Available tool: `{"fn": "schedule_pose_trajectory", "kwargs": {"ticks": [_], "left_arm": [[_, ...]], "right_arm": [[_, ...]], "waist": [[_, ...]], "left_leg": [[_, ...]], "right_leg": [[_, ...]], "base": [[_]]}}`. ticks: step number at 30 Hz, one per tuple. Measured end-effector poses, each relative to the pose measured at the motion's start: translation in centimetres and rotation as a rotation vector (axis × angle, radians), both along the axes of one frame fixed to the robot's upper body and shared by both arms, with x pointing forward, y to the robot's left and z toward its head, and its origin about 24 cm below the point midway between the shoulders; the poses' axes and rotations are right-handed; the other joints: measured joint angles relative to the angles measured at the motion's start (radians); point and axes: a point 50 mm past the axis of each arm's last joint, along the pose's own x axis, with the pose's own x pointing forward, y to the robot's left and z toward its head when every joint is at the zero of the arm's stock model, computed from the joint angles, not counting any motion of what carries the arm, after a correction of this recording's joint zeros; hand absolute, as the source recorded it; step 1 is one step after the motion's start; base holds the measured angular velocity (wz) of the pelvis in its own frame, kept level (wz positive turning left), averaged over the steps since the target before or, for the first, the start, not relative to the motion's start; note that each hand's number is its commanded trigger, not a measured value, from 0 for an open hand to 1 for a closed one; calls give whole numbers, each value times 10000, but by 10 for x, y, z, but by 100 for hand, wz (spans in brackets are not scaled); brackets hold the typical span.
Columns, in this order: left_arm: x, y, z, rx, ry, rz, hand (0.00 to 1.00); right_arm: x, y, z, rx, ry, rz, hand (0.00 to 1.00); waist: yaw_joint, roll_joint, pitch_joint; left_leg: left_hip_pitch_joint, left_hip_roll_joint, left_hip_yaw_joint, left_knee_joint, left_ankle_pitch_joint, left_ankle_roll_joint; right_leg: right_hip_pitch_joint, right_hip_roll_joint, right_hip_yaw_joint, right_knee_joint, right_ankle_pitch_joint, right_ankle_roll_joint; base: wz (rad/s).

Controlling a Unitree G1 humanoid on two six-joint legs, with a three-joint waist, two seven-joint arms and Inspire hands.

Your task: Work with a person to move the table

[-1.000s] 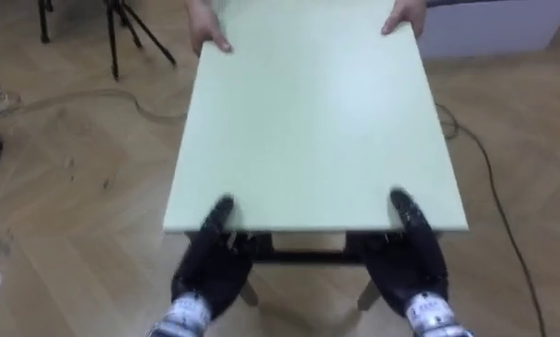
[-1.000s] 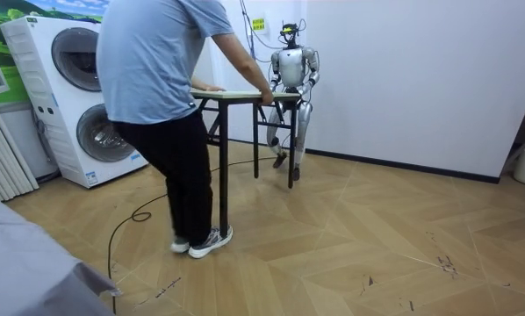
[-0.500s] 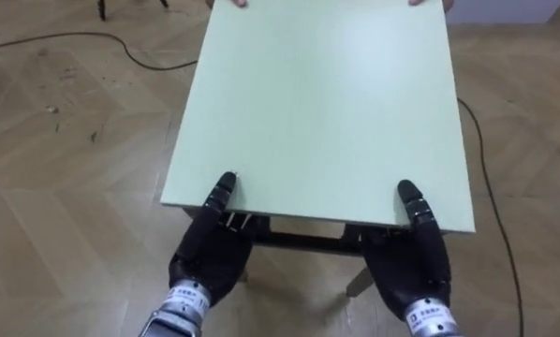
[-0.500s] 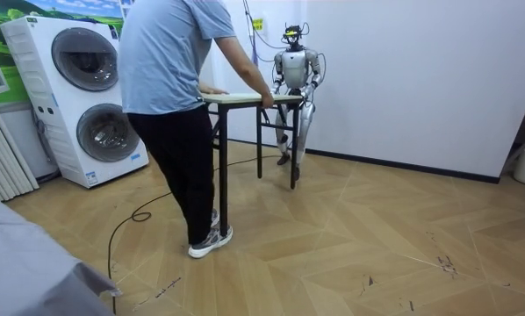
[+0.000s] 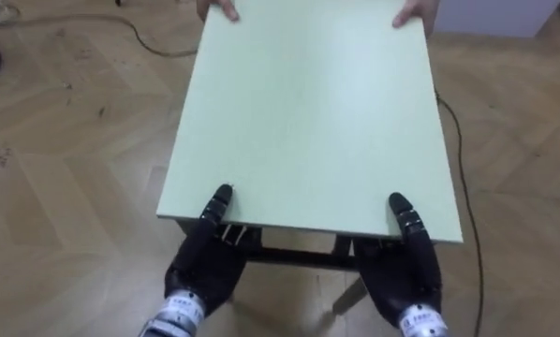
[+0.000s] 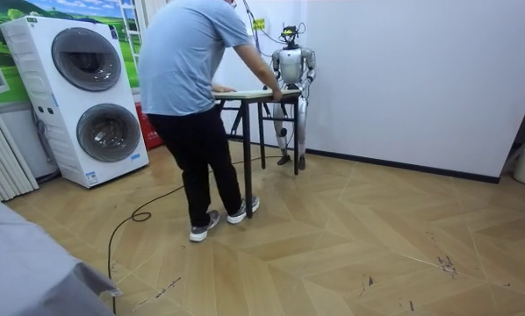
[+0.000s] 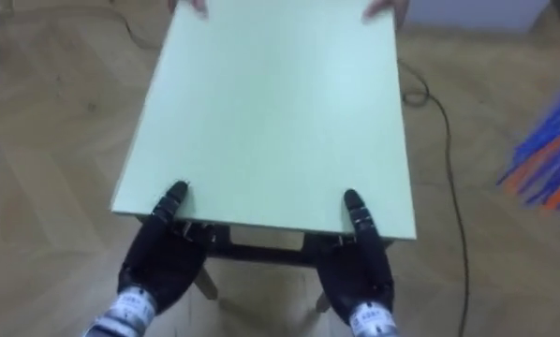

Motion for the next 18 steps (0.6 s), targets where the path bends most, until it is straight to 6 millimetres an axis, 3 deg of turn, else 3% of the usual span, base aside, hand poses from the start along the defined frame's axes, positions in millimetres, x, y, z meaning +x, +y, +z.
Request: {"fn": "schedule_pose_trajectory", "kwargs": {"ticks": [1, 2, 3, 4, 5, 6, 7, 10, 11, 13, 14, 16, 18], "left_arm": [[0, -1, 1, -19, -34, 14, 100], [1, -1, 1, -27, -71, 10, 100], [2, -1, 4, -74, -204, 22, 100], [5, -3, 7, -148, -328, 46, 100], [7, -4, 8, -118, -380, 34, 100], [12, -3, 10, 71, -411, 40, 100], [12, -4, 10, 21, -415, 162, 100], [10, -5, 8, -21, -303, 255, 100], [10, -5, 8, 1, -313, 267, 100], [10, -6, 8, -26, -300, 280, 100], [10, -7, 8, -23, -295, 275, 100], [14, -10, 5, 79, -233, 151, 100], [16, -10, 3, 163, -210, 79, 100]], "right_arm": [[1, 0, 2, -16, -71, 17, 100], [1, 0, 3, -28, -106, 28, 100], [3, 0, 7, -66, -202, 62, 100], [4, 1, 11, -65, -267, 55, 100], [5, 1, 12, -70, -299, 1, 100], [7, 3, 12, 31, -267, -192, 100], [7, 2, 14, -59, -298, -118, 100], [9, 3, 14, -129, -172, 17, 100], [9, 3, 14, -112, -180, 13, 100], [10, 3, 15, -285, -281, -3, 100], [10, 3, 15, -300, -295, -22, 100], [9, 3, 9, -216, -287, -240, 100], [8, 2, 6, -197, -209, -339, 100]], "waist": [[-36, 85, 1], [-74, 117, 2], [-224, 257, 7], [-324, 350, -3], [-324, 402, -15], [-330, 147, 107], [-395, 243, 68], [-443, 289, 47], [-472, 238, 34], [-519, 206, 23], [-519, 183, 28], [-345, 8, 45], [-319, -10, 42]], "left_leg": [[631, 146, -286, 243, -318, -185], [953, 200, -423, 275, -396, -258], [1635, 401, -607, 218, -496, -395], [2373, 442, -839, -307, -531, -458], [2802, 424, -1012, -736, -613, -583], [2928, 213, -991, -1146, -637, -826], [2953, 191, -1186, -1362, -941, -1037], [2657, 23, -936, -1388, -1017, -904], [2516, -90, -915, -1418, -984, -733], [2193, -407, -780, -1697, -707, -543], [2179, -410, -608, -1820, -596, -391], [2232, -523, 147, -2398, -363, -149], [2256, -809, 123, -2858, -13, 22]], "right_leg": [[-213, 41, -81, 224, 49, -74], [-358, 49, -123, 337, 61, -96], [-650, 64, -303, 536, 100, -162], [-992, 43, -396, 868, 121, -191], [-1174, 28, -453, 1008, 140, -212], [-1365, -239, -434, 1160, 242, -272], [-1424, -258, -615, 1059, 397, -281], [-1486, -394, -595, 713, 999, -105], [-1569, -490, -542, 623, 1144, -58], [-2028, -759, 63, 582, 1954, 18], [-2138, -809, 295, 597, 2155, 70], [-2788, -1084, 1086, 1018, 3156, 197], [-3132, -1289, 1176, 1215, 4069, 252]], "base": [[23], [24], [30], [29], [16], [0], [-9], [-14], [13], [8], [0], [0], [5]]}}
